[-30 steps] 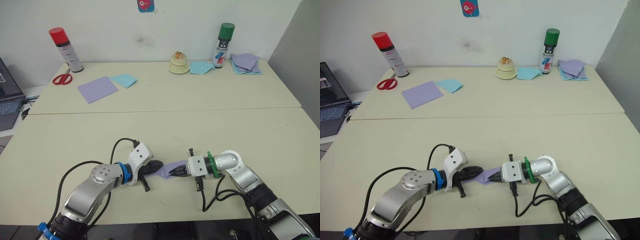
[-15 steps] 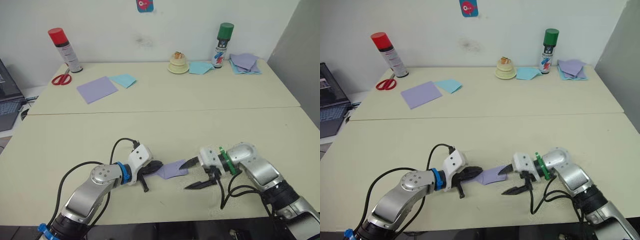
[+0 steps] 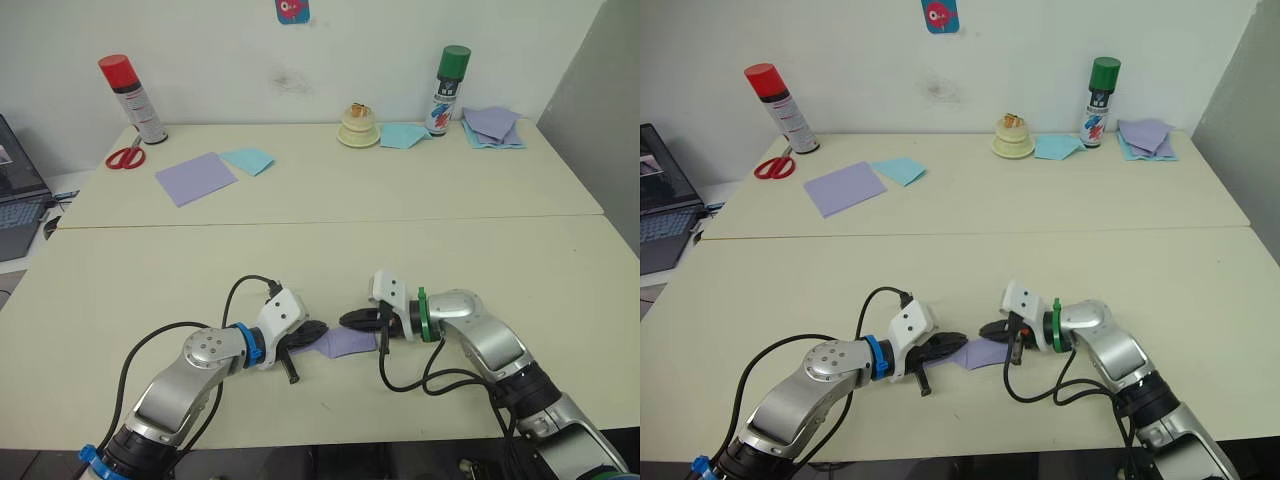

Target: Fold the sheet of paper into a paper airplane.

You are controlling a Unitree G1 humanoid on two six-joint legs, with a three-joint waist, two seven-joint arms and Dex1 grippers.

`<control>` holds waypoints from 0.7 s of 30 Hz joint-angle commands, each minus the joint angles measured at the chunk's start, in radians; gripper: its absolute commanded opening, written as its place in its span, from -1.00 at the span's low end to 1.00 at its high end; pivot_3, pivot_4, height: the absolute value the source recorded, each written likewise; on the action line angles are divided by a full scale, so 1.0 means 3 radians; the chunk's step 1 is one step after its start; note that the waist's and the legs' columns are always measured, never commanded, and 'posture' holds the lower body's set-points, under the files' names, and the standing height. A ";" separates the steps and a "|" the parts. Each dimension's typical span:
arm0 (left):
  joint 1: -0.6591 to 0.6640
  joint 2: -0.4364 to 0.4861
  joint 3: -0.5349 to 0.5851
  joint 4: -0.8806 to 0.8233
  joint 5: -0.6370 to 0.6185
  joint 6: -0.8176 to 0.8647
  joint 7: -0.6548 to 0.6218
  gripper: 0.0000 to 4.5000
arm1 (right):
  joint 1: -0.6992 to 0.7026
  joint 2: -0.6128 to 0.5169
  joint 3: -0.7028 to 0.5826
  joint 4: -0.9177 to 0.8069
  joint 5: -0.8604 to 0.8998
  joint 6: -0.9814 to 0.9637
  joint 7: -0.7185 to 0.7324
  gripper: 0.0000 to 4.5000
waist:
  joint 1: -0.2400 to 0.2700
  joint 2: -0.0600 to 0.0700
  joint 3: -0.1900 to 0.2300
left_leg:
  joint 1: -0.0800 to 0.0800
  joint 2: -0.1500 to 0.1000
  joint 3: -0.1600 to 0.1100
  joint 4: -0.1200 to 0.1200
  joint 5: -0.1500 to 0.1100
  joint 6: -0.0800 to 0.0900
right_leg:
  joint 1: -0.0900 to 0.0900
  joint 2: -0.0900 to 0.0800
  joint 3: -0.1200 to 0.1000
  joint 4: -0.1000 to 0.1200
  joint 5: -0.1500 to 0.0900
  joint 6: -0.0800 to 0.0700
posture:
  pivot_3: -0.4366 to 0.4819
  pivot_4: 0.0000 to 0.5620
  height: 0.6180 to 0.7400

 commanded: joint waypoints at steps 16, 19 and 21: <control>0.0060 0.0026 -0.0124 0.0156 0.0189 -0.0016 -0.0084 -1.00 | 0.0263 -0.0445 -0.0287 0.0122 -0.0118 -0.0138 -0.0041 -0.99 | 0.0007 -0.0002 -0.0017 | 0.0003 -0.0001 -0.0001 0.0000 0.0000 0.0001 | 0.0006 0.0000 -0.0001 -0.0001 0.0000 0.0001 | -0.05 -0.47 1.00; 0.0054 0.0027 -0.0129 0.0172 0.0195 -0.0036 -0.0092 -1.00 | 0.0315 -0.0536 -0.0441 0.0056 -0.0047 -0.0214 -0.0020 -0.99 | 0.0012 -0.0002 -0.0018 | 0.0003 -0.0001 -0.0002 0.0001 0.0000 0.0001 | 0.0007 0.0000 -0.0001 -0.0002 -0.0008 0.0014 | -0.05 -0.47 1.00; 0.0047 0.0025 -0.0132 0.0179 0.0194 -0.0041 -0.0094 -1.00 | 0.0286 -0.0475 -0.0572 -0.0015 0.0113 -0.0286 0.0013 -0.99 | 0.0012 -0.0002 -0.0018 | 0.0003 -0.0001 -0.0002 0.0001 0.0000 0.0001 | 0.0007 -0.0001 -0.0001 -0.0003 -0.0008 0.0014 | -0.05 -0.47 1.00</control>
